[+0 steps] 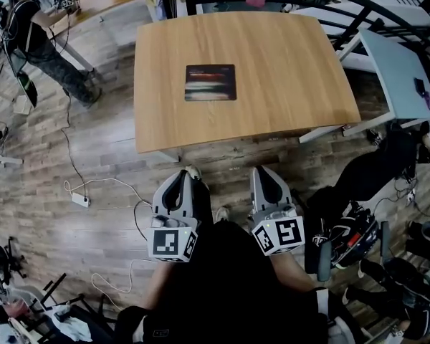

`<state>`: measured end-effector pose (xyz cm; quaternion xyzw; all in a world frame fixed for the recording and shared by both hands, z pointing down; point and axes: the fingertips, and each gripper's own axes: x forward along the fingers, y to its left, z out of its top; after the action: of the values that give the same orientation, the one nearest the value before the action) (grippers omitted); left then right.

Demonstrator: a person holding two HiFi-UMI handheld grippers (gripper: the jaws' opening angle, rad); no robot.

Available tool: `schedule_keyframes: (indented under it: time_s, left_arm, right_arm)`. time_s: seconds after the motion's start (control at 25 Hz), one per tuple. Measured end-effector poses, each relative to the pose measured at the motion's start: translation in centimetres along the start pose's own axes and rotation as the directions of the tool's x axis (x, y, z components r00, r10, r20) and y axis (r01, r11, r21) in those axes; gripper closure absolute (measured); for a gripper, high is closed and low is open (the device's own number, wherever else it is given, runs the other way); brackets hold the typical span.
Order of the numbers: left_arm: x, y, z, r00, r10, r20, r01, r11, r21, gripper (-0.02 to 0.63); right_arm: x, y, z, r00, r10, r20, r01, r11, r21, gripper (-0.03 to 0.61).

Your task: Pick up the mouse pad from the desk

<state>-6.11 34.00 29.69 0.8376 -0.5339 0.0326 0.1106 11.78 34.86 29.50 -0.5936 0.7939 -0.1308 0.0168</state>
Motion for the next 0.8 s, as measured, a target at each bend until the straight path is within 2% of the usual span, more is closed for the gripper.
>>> schedule_keyframes:
  time_s: [0.36, 0.56, 0.8]
  left_arm:
    - [9.2, 4.4, 1.8, 0.999, -0.034, 0.015, 0.034, 0.999, 0.007, 0.589]
    - [14.5, 8.8, 2.1, 0.998, -0.063, -0.002, 0.063, 0.997, -0.046, 0.588]
    - [20.2, 14.3, 3.6, 0.996, -0.084, -0.003, 0.084, 0.996, -0.036, 0.589]
  right_arm:
    - [8.9, -1.5, 0.8, 1.000, -0.018, -0.016, 0.018, 1.000, -0.017, 0.546]
    - [15.4, -1.8, 1.2, 0.999, -0.043, -0.034, 0.042, 0.999, -0.022, 0.546]
    - [21.5, -2.5, 1.2, 0.995, -0.083, -0.062, 0.081, 0.996, -0.023, 0.546]
